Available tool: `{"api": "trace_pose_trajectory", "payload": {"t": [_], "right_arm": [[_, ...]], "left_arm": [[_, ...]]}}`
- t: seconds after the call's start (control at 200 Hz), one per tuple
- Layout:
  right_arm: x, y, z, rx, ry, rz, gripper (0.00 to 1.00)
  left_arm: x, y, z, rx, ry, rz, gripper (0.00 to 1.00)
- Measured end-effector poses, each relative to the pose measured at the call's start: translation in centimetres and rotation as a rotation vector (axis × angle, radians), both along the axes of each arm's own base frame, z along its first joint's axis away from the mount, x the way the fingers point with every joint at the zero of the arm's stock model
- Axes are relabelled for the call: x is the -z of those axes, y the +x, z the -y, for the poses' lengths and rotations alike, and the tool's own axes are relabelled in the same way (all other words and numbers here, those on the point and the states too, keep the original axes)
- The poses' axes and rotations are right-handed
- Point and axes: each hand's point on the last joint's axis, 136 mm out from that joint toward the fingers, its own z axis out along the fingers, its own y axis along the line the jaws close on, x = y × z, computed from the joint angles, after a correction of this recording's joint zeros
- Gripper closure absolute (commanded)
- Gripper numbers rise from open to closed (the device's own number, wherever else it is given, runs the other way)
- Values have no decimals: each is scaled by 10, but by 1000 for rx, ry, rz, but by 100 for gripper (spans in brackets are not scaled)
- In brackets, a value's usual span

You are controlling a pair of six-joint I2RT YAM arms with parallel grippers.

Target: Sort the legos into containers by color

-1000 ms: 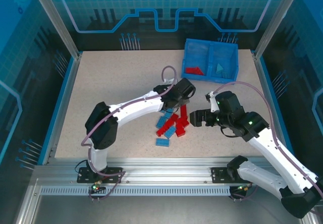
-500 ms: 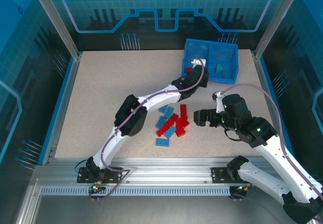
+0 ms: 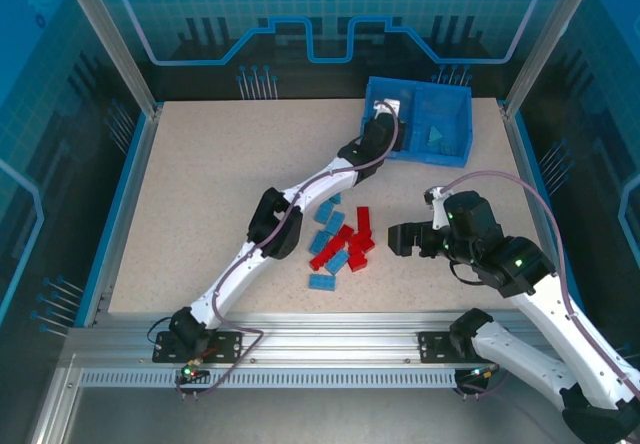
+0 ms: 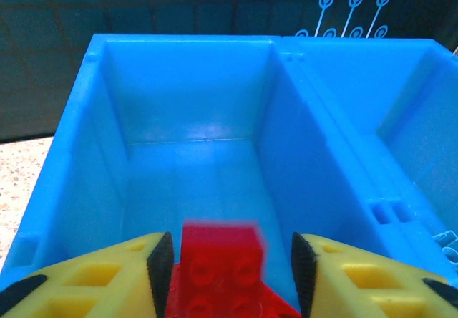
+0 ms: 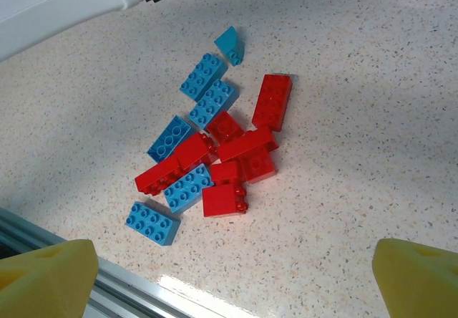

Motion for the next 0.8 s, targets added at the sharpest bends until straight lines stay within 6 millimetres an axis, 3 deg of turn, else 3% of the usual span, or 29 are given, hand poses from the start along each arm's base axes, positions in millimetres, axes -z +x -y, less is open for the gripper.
{"api": "trace_pose_trajectory", "payload": {"t": [0.18,0.32,0.445,0.595,0.7,0.795], "right_arm": [[3,2,-2,-4,-9,-16,0],[2,3,-2,-4,-7,-14,0],[2,3,-2,-3,-7,-13,0],[6,10,-7,-2,-12,-29,0],[15,20,-16,-10,-16,-59,0],[29,31,-30,-24,-25,-101,0]], "left_arm": [[8,-19,0,42,-9,-81,39],[-23,-56,-11,79,-64,-130,39],[-87,-114,-39,121,-161,-99,39],[-176,-204,-89,192,-279,-8,38],[-207,-261,-127,246,-299,31,36],[-213,-307,-161,291,-245,33,30]]}}
